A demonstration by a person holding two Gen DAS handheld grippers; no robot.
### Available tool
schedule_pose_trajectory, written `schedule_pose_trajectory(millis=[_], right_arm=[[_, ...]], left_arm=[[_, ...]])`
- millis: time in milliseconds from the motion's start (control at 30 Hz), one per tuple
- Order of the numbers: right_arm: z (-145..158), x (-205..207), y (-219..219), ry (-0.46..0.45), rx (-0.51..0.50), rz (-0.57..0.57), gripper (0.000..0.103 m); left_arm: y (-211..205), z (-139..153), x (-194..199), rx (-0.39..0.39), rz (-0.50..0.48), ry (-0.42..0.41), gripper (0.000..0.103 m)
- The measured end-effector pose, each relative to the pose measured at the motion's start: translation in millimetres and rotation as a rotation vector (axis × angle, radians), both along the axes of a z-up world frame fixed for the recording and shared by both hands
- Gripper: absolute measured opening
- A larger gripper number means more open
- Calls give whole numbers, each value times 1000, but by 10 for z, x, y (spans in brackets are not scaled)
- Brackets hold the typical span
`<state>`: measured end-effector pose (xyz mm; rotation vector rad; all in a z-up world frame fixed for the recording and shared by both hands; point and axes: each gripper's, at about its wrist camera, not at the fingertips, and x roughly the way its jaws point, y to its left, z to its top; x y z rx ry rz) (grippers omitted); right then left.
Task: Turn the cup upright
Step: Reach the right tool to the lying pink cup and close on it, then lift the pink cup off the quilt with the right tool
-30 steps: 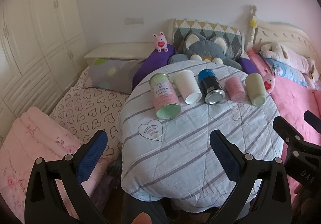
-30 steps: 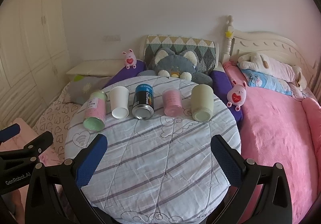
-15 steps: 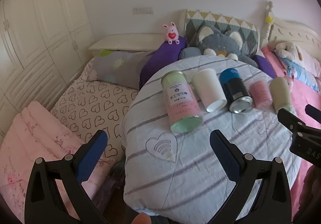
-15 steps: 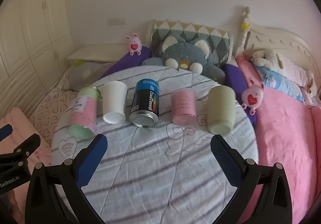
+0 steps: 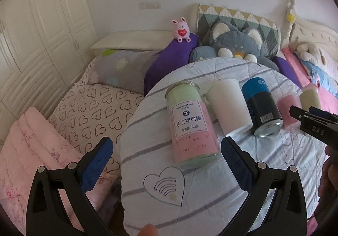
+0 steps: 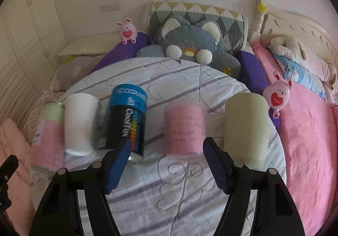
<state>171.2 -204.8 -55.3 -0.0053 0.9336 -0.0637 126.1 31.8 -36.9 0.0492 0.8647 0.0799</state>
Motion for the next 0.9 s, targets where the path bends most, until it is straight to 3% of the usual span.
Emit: schedule_pose_trajectory(millis=[233,900], right_arm=[[-208,234,-90,46,5,-18,70],[-452,570,-237,88,14,-29,64]], left_arm=[[-79,-76,122,17,-17,16,103],[-358,-82,552,36,-37,7,103]])
